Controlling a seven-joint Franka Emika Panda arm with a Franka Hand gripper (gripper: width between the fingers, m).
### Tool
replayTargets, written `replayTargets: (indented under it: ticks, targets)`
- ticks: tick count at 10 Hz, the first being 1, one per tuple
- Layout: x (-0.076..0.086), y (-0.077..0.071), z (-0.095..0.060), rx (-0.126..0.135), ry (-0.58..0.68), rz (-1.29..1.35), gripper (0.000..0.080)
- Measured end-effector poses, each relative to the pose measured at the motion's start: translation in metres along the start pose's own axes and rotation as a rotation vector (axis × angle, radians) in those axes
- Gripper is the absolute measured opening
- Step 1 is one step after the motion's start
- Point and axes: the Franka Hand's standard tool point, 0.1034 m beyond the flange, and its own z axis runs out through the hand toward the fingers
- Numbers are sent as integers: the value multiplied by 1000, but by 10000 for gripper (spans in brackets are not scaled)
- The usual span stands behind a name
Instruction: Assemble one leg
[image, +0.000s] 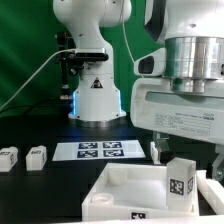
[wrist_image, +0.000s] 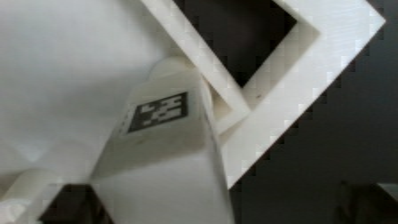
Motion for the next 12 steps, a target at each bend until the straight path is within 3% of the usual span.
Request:
replayTargets:
  ticks: [12]
  targets:
    - [0, 1, 1, -2, 0, 0, 649]
